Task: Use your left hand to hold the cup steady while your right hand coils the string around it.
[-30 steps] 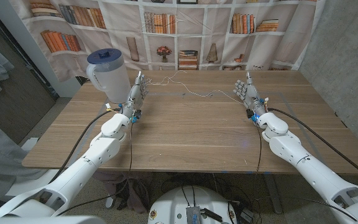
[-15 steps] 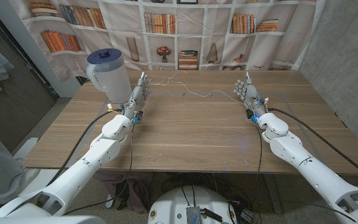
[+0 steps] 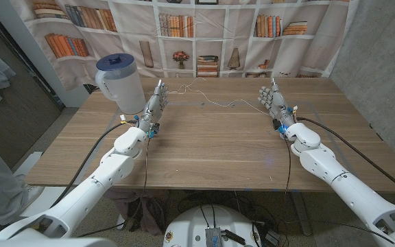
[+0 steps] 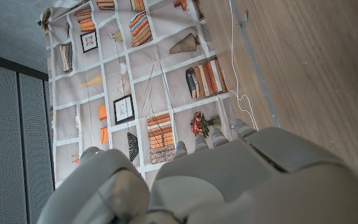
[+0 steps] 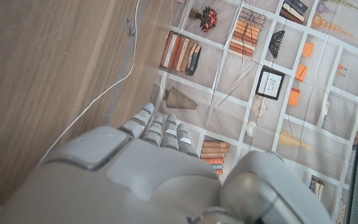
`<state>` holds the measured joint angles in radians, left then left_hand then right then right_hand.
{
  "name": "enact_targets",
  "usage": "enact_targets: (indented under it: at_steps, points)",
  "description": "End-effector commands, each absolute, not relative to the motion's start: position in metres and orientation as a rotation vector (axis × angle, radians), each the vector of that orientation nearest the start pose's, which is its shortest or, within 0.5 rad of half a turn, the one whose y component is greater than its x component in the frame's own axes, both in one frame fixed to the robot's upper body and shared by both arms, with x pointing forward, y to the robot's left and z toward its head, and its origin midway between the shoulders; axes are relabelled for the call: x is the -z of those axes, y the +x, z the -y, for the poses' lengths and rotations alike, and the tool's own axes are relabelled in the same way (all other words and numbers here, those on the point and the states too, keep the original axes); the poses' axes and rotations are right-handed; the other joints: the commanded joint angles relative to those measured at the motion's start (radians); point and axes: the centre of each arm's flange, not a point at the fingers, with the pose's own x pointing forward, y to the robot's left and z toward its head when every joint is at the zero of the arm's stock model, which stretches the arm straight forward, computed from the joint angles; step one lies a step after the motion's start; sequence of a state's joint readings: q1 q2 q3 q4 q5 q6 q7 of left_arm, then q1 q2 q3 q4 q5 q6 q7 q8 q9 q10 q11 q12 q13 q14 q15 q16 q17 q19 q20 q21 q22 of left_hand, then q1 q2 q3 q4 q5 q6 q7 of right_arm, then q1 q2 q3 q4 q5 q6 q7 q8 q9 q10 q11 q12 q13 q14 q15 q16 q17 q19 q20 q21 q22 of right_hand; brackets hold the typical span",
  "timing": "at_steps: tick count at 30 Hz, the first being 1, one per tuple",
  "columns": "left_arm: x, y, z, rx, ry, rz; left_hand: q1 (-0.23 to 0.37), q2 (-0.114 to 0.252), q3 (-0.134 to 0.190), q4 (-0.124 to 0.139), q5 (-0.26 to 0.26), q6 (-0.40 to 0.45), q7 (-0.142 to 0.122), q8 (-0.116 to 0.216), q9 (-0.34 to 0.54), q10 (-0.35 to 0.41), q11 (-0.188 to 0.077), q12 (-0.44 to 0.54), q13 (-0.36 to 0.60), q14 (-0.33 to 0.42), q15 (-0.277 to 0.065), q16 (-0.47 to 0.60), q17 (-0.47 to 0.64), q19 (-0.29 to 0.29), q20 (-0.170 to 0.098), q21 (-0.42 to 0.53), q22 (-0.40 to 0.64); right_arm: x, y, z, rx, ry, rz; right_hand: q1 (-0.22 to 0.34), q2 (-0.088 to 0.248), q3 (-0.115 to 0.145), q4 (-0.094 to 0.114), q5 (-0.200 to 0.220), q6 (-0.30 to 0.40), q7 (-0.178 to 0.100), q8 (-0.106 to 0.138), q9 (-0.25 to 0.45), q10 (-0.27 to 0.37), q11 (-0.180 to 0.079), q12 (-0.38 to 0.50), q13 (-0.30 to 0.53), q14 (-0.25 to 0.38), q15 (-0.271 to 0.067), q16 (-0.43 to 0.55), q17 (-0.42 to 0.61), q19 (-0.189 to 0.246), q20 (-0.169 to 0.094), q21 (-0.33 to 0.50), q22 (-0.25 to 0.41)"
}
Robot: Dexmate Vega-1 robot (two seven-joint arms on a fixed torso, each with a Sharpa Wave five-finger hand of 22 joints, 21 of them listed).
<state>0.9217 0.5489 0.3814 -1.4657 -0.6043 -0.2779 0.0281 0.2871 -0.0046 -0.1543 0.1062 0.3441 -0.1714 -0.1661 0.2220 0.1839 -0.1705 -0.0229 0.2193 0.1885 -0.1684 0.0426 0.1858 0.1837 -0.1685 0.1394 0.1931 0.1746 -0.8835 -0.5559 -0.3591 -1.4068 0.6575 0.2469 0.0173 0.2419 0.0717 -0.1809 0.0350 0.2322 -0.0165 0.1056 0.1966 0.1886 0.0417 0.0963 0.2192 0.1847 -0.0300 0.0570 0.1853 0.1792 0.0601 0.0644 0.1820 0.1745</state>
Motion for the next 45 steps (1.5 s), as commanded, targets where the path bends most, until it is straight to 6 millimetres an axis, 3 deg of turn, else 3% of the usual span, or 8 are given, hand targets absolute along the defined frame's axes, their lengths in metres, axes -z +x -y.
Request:
enact_targets:
  at_steps: [1, 11, 16, 26, 33, 35, 44, 45]
  points:
    - [0.026, 0.61, -0.266, 0.206, 0.014, 0.617, 0.006, 0.009, -0.007, 0.001, -0.004, -0.01, 0.003, 0.0, 0.005, -0.002, 0.006, 0.004, 0.003, -0.053, 0.004, 0.006, 0.003, -0.001, 0.001, 0.01, 0.005, 0.016, 0.639, 0.289, -0.248, 0.007, 0.598, 0.015, -0.001, -0.003, -0.006, -0.006, -0.007, 0.0, 0.002, 0.002, -0.003, 0.001, 0.005, 0.005, -0.01, 0.001, 0.001, 0.003, 0.0, 0.008, 0.008, 0.002]
    - [0.023, 0.6, -0.266, 0.155, 0.067, 0.616, 0.014, 0.015, -0.006, -0.002, -0.007, -0.006, 0.007, -0.001, 0.005, -0.002, 0.007, 0.003, 0.003, -0.05, 0.004, 0.007, 0.002, 0.005, -0.002, 0.011, 0.005, 0.017, 0.635, 0.297, -0.251, 0.002, 0.595, 0.021, 0.001, -0.001, -0.009, -0.008, -0.001, -0.008, 0.004, 0.002, -0.003, -0.003, 0.005, 0.005, -0.01, -0.004, 0.001, 0.003, 0.0, 0.007, 0.009, 0.002]
    - [0.029, 0.589, -0.262, 0.104, 0.087, 0.628, 0.032, 0.024, -0.004, -0.009, -0.013, 0.01, 0.006, 0.0, 0.006, 0.024, 0.006, 0.01, 0.004, -0.018, -0.001, 0.016, 0.002, 0.045, 0.004, 0.023, 0.005, 0.016, 0.63, 0.3, -0.246, -0.003, 0.606, 0.036, 0.005, 0.005, -0.018, -0.014, 0.008, -0.06, 0.006, 0.002, 0.005, -0.042, 0.006, 0.005, -0.006, -0.009, 0.003, 0.004, 0.001, 0.011, 0.01, 0.002]
    - [0.034, 0.581, -0.249, 0.102, 0.139, 0.637, 0.049, 0.032, -0.006, -0.014, -0.024, 0.03, 0.0, 0.0, 0.006, 0.065, -0.004, 0.023, 0.007, 0.036, 0.006, 0.029, 0.004, 0.071, 0.032, 0.027, 0.007, 0.019, 0.618, 0.302, -0.237, -0.007, 0.602, 0.045, 0.007, 0.009, -0.023, -0.017, -0.004, -0.073, 0.001, 0.002, -0.003, -0.032, 0.003, 0.006, -0.01, -0.013, 0.001, 0.004, 0.002, 0.015, 0.01, 0.003]
    - [0.039, 0.57, -0.244, 0.058, 0.147, 0.648, 0.095, 0.073, 0.016, -0.029, -0.039, 0.062, 0.003, 0.006, 0.008, 0.123, -0.01, 0.04, 0.011, 0.097, -0.001, 0.042, 0.007, 0.106, 0.043, 0.034, 0.009, 0.023, 0.617, 0.302, -0.233, -0.007, 0.6, 0.05, 0.008, 0.011, -0.027, -0.019, -0.014, -0.052, -0.001, 0.003, -0.009, -0.016, 0.0, 0.007, -0.012, -0.003, 0.001, 0.004, 0.001, 0.021, 0.01, 0.003]
    - [0.039, 0.568, -0.245, 0.047, 0.156, 0.65, 0.117, 0.086, 0.025, -0.038, -0.048, 0.089, 0.001, 0.013, 0.009, 0.144, -0.023, 0.045, 0.013, 0.122, -0.009, 0.047, 0.009, 0.127, 0.044, 0.039, 0.01, 0.024, 0.616, 0.302, -0.225, -0.005, 0.606, 0.051, 0.009, 0.011, -0.027, -0.02, -0.015, -0.049, -0.002, 0.003, -0.007, -0.011, 0.001, 0.007, -0.013, -0.003, 0.001, 0.005, 0.001, 0.021, 0.01, 0.003]
    - [0.031, 0.564, -0.258, 0.036, 0.194, 0.656, 0.134, 0.091, 0.031, -0.046, -0.056, 0.105, 0.005, 0.016, 0.01, 0.151, -0.028, 0.045, 0.014, 0.131, -0.007, 0.046, 0.01, 0.133, 0.048, 0.038, 0.011, 0.029, 0.608, 0.301, -0.215, -0.007, 0.599, 0.057, 0.011, 0.014, -0.031, -0.022, -0.016, -0.04, -0.001, 0.004, -0.005, -0.009, 0.002, 0.008, -0.012, -0.003, 0.002, 0.005, 0.002, 0.023, 0.01, 0.003]
    - [0.031, 0.564, -0.258, 0.045, 0.181, 0.655, 0.147, 0.095, 0.033, -0.052, -0.066, 0.106, 0.006, 0.013, 0.011, 0.159, -0.028, 0.046, 0.016, 0.187, -0.03, 0.063, 0.013, 0.137, 0.048, 0.037, 0.011, 0.03, 0.608, 0.301, -0.212, -0.004, 0.594, 0.058, 0.011, 0.014, -0.031, -0.022, -0.017, -0.039, -0.001, 0.004, -0.005, -0.01, 0.002, 0.008, -0.012, -0.003, 0.002, 0.005, 0.002, 0.023, 0.01, 0.003]
